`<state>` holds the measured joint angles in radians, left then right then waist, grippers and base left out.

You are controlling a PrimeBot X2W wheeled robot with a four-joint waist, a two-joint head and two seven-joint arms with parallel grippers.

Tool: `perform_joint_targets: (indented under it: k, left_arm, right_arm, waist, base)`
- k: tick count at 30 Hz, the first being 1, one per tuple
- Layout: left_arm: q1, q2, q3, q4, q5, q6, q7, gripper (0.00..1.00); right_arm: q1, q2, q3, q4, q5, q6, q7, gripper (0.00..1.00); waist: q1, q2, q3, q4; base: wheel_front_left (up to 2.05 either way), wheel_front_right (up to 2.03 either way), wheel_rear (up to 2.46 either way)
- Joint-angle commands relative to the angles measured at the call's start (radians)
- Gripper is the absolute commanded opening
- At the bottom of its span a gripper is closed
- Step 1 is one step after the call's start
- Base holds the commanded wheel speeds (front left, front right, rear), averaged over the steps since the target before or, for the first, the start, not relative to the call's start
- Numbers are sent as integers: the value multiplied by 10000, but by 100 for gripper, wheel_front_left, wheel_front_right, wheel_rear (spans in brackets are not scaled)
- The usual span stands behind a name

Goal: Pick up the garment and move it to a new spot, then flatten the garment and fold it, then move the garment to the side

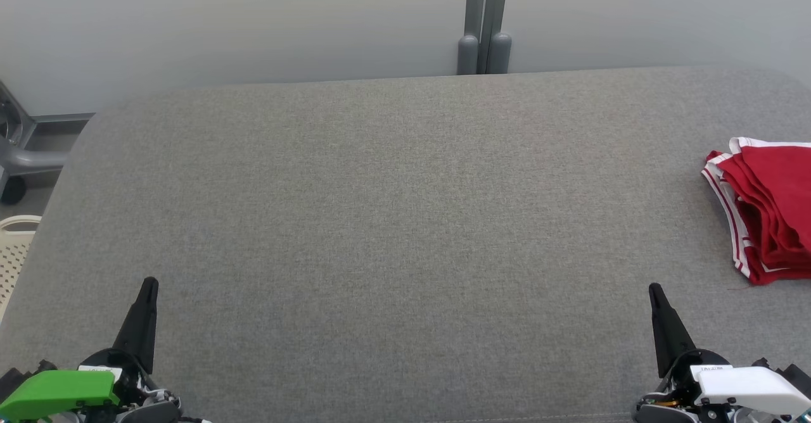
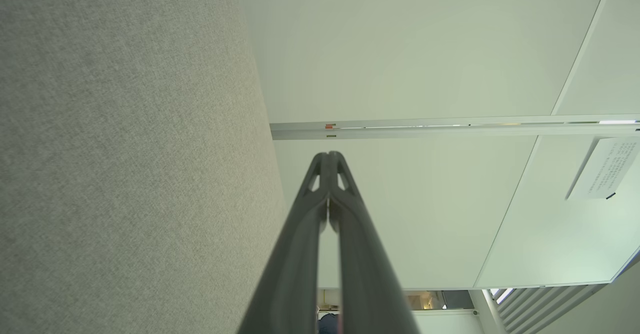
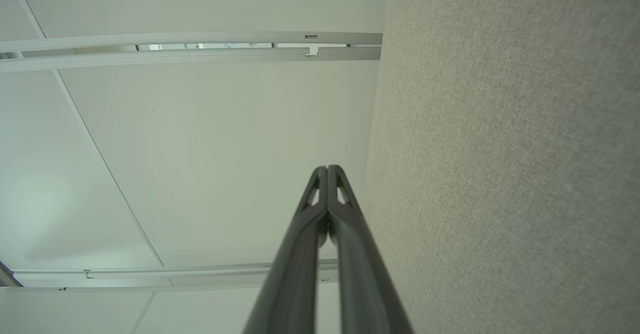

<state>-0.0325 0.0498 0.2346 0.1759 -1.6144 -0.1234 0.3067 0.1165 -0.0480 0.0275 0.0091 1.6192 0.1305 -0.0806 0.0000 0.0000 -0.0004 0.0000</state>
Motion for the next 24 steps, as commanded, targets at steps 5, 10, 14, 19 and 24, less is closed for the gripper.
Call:
perform_joint_targets:
  k: [5, 10, 14, 19, 24]
  left_arm:
    - [-142, 6, 39, -19, 1, -55, -3, 0]
    - [-142, 6, 39, -19, 1, -55, -4, 0]
    - [-142, 6, 39, -19, 1, -55, -4, 0]
    - [-142, 6, 39, -19, 1, -55, -4, 0]
    - [-143, 6, 39, -19, 2, -55, -4, 0]
  right_arm:
    - [68, -42, 4, -50, 58, 4, 41, 0]
    - [69, -42, 4, -51, 58, 4, 42, 0]
    - [69, -42, 4, -51, 58, 4, 41, 0]
    - [69, -42, 4, -51, 58, 4, 42, 0]
    - [69, -42, 4, -51, 58, 4, 41, 0]
  waist:
    - [0, 0, 0, 0]
    - [0, 0, 0, 0]
    - [0, 0, 0, 0]
    - [0, 0, 0, 0]
    - [0, 0, 0, 0]
  base:
    - [0, 0, 0]
    - [0, 0, 0]
    - [0, 0, 0]
    - [0, 0, 0]
    - [0, 0, 0]
